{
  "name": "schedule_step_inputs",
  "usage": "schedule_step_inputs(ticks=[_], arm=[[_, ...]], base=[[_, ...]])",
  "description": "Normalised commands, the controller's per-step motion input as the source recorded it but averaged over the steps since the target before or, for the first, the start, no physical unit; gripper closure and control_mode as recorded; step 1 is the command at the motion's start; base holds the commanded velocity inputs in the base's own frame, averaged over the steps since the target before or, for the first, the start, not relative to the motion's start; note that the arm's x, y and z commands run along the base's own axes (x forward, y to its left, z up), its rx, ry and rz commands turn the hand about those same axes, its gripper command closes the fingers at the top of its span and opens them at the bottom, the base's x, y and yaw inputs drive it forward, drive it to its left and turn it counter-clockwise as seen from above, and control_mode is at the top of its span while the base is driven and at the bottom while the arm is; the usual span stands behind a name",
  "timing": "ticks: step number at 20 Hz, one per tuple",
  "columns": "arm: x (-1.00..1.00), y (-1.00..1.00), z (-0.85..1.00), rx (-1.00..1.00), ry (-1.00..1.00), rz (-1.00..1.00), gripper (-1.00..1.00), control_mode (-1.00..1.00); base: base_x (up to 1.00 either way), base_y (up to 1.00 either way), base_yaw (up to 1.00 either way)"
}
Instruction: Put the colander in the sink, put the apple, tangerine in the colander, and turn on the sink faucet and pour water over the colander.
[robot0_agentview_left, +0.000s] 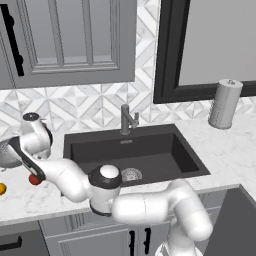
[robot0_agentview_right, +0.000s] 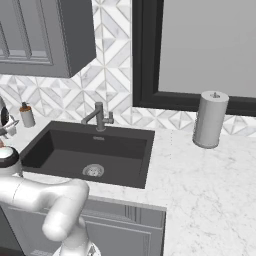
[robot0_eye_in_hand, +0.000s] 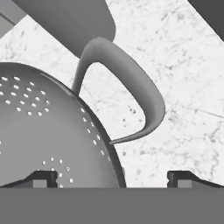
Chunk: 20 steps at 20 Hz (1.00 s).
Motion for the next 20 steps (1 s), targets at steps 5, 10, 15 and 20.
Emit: schedule_step_inputs(ticks=[5,10,15,20], arm=[[0.07,0.08,-0.17,-0.02,0.00,-0.07,1.00,-1.00],[-0.11,-0.54,-0.35,0.06,-0.01,-0.28,1.00,-1.00],[-0.64,-0.51,-0.35,0.25,-0.18,-0.43,1.00,-1.00],[-1.00,0.09,-0.18,0.19,-0.49,-0.39,1.00,-1.00]], base=[[0.00,0.00,0.00],[0.00,0.00,0.00],[0.00,0.00,0.00],[0.00,0.00,0.00]])
